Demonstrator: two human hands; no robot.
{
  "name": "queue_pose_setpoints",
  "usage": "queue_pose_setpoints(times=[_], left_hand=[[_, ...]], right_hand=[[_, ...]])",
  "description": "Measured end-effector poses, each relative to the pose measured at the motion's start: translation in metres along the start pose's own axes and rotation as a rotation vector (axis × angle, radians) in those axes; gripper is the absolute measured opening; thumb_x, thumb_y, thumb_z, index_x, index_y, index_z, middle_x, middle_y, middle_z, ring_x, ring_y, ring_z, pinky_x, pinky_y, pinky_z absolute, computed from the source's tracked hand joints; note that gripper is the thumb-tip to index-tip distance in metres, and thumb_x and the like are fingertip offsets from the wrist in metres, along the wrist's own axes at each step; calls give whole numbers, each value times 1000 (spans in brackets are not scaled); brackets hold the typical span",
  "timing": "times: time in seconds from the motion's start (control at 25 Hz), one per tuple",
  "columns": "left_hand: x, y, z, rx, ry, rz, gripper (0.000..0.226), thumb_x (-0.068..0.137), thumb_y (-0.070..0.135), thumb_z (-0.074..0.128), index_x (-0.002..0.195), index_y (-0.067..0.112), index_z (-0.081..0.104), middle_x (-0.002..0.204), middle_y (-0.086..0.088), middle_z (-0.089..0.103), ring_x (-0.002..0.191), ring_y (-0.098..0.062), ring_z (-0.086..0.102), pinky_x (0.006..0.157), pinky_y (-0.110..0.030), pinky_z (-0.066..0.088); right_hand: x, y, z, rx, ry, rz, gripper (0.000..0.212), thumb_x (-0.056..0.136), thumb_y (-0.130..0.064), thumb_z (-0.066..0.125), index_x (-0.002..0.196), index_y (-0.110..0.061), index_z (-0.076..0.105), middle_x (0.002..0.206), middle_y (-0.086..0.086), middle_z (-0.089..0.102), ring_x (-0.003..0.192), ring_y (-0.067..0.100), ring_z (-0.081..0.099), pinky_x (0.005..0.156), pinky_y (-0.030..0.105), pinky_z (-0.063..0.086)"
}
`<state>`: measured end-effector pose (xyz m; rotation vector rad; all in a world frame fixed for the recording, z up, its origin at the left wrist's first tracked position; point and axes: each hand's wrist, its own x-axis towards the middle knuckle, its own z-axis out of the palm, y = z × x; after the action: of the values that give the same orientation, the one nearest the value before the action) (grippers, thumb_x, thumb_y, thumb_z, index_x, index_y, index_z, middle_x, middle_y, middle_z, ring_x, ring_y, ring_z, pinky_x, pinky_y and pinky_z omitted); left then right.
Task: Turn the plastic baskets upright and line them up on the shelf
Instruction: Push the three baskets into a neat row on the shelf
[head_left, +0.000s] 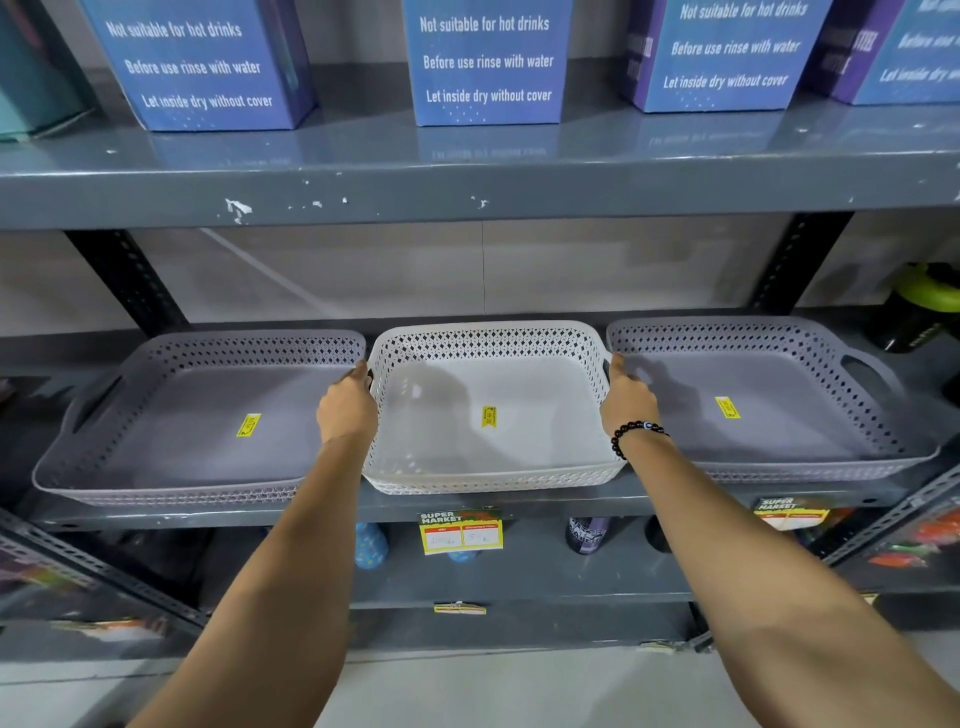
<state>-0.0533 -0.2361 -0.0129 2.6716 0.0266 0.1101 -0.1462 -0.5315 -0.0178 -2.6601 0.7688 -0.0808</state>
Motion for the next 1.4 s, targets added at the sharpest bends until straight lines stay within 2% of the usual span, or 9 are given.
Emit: queue_pose_setpoints(times=[0.4, 0.64, 1.0, 1.4], left_hand=[[0, 0, 1, -22, 22, -2, 46, 97, 1, 31, 138, 16, 47, 112, -27, 65, 99, -42, 62, 80, -44, 52], [0, -1, 3, -9, 27, 4, 47, 97, 2, 32, 139, 16, 46, 112, -27, 65, 99, -43, 62, 79, -45, 52], [4, -3, 6, 32, 33, 5, 48, 97, 2, 33, 142, 19, 43, 112, -26, 66, 98, -42, 62, 76, -44, 51], [7, -6, 11, 26, 46, 6, 49, 98, 3, 34, 142, 20, 43, 116, -26, 65, 101, -43, 61, 79, -44, 51]], right_hand=[[-3, -1, -1, 18, 9, 2, 66, 93, 5, 32, 152, -14, 10, 118, 28, 58, 110, 42, 57, 86, 45, 51], [-6, -1, -4, 41, 44, 13, 65, 91, 6, 34, 151, -14, 18, 104, 26, 66, 98, 39, 64, 76, 41, 54], [-7, -1, -6, 34, 83, 18, 61, 91, 3, 35, 148, -15, 26, 104, 25, 68, 97, 39, 66, 75, 41, 54], [-6, 2, -5, 69, 117, 35, 56, 93, 0, 37, 146, -16, 31, 105, 25, 68, 97, 39, 66, 75, 42, 55]])
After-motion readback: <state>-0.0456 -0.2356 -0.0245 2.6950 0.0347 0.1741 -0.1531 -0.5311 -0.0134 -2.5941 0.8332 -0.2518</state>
